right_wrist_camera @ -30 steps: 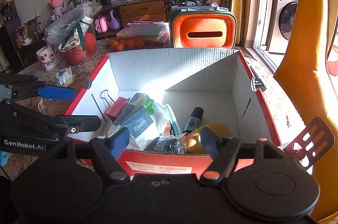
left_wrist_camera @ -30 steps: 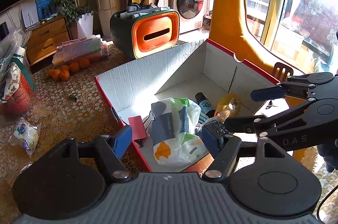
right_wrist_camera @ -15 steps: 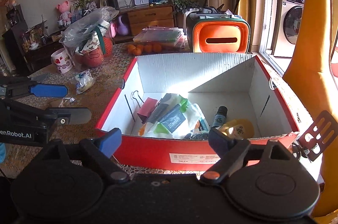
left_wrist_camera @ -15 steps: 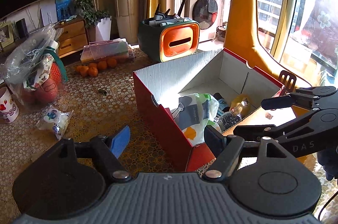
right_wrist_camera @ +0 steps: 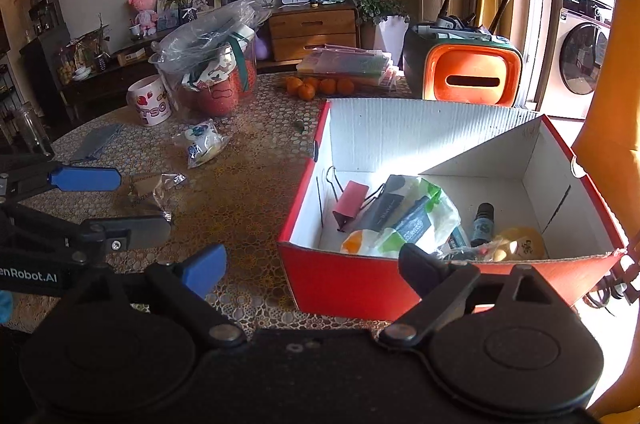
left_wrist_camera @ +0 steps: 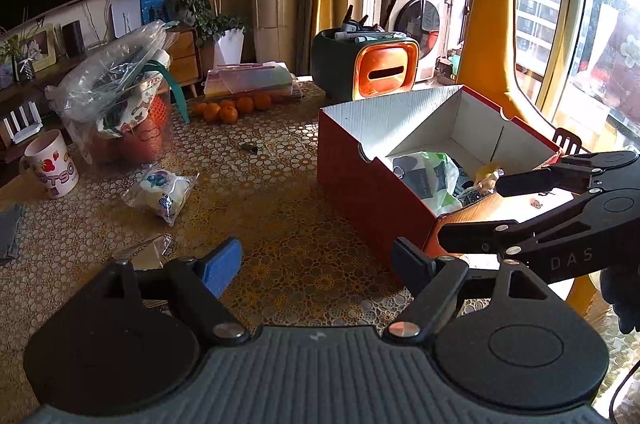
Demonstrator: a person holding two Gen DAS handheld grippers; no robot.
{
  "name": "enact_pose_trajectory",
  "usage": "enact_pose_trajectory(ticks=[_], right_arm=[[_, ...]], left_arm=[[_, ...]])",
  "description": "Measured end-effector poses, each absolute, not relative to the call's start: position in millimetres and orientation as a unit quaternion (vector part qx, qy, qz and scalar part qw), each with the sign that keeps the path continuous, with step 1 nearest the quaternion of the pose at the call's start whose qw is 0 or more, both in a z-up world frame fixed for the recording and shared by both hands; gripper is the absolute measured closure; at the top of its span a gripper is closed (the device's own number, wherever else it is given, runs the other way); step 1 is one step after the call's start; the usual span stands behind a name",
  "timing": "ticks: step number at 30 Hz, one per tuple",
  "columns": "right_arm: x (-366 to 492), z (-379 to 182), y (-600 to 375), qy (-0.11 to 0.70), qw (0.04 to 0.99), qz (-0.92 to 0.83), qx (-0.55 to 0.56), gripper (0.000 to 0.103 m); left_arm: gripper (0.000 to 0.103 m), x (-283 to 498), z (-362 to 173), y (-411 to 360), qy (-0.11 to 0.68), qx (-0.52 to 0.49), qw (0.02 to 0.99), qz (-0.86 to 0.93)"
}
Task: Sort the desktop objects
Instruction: 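Withdraw both grippers from the box back over the table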
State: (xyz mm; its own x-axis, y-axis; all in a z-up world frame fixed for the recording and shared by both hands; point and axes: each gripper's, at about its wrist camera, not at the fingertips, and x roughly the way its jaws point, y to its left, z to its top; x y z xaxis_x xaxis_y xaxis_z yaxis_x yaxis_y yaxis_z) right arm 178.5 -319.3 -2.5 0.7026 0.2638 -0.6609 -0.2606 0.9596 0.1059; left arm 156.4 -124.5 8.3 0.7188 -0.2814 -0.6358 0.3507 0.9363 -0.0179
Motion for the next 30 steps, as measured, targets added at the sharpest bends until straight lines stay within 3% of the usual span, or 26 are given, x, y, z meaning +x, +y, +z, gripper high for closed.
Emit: enact_pose_trajectory(ticks=[16,21,30], right_arm=[[203.3,-4.9,-244.1,0.361,0.917,0.168,-0.019,0.005],[221.2,-4.1,-221.4,0.359,0.915,0.181,-0.026,0.004],[266.2,-7.5,-185.0,0.361,0.909,0.200,-0.050,0.004]], left_arm=[[0.015,156.5,-16.2,-48.4,0.342,0.022,0.931,-0.130],[0.001,165.3,-26.2,-35.5,0.340,0.017,0.933,-0.115],[0.001,194.8,-49.8,-14.7,0.351,-0.001,0.933,-0.084]])
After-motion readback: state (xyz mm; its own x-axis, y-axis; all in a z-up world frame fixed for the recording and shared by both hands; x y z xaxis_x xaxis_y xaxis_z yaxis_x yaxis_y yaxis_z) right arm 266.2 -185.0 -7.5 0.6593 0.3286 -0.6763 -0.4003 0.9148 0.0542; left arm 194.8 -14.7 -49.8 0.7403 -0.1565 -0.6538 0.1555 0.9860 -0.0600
